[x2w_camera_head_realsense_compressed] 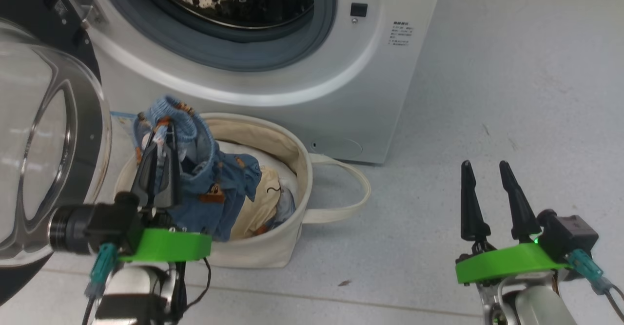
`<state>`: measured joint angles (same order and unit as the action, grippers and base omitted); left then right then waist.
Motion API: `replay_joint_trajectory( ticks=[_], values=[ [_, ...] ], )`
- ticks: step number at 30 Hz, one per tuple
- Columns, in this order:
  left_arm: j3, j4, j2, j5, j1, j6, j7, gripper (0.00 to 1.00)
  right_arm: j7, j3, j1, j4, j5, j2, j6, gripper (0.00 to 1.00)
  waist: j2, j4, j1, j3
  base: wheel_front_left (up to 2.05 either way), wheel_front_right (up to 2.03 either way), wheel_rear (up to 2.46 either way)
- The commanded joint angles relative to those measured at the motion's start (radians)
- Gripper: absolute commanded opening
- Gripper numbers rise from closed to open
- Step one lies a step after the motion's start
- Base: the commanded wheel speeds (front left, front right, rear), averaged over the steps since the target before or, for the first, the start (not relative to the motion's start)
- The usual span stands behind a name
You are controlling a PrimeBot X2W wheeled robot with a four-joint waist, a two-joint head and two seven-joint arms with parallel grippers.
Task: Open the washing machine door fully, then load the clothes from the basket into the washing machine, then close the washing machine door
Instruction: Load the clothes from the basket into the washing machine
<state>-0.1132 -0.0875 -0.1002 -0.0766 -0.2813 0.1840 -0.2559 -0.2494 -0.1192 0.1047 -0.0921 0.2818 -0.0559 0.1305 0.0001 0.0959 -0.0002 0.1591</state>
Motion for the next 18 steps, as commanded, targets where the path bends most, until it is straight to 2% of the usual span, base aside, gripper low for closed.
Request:
replay_joint_trajectory(
  ticks=[1, 9, 18],
  values=[
    [0.046, 0.054, -0.009, -0.004, -0.008, -0.005, -0.006, 0.0, -0.012, -0.023, 0.001, 0.026, 0.008, 0.006, 0.0, 1.0, -0.0001, -0.001, 0.0002, -0.023, 0.0, 0.0, 0.0],
    [0.092, 0.14, 0.034, -0.021, 0.092, -0.028, -0.006, 0.0, -0.012, -0.026, -0.028, 0.022, 0.034, 0.006, 0.0, 1.0, -0.0001, -0.005, 0.0002, -0.077, 0.0, 0.0, 0.0],
    [0.109, 0.155, 0.046, -0.007, 0.119, -0.057, -0.006, 0.0, -0.012, -0.028, -0.038, 0.023, 0.037, 0.006, 0.0, 1.0, -0.0001, -0.008, 0.0002, -0.092, 0.0, 0.0, 0.0]
  ],
)
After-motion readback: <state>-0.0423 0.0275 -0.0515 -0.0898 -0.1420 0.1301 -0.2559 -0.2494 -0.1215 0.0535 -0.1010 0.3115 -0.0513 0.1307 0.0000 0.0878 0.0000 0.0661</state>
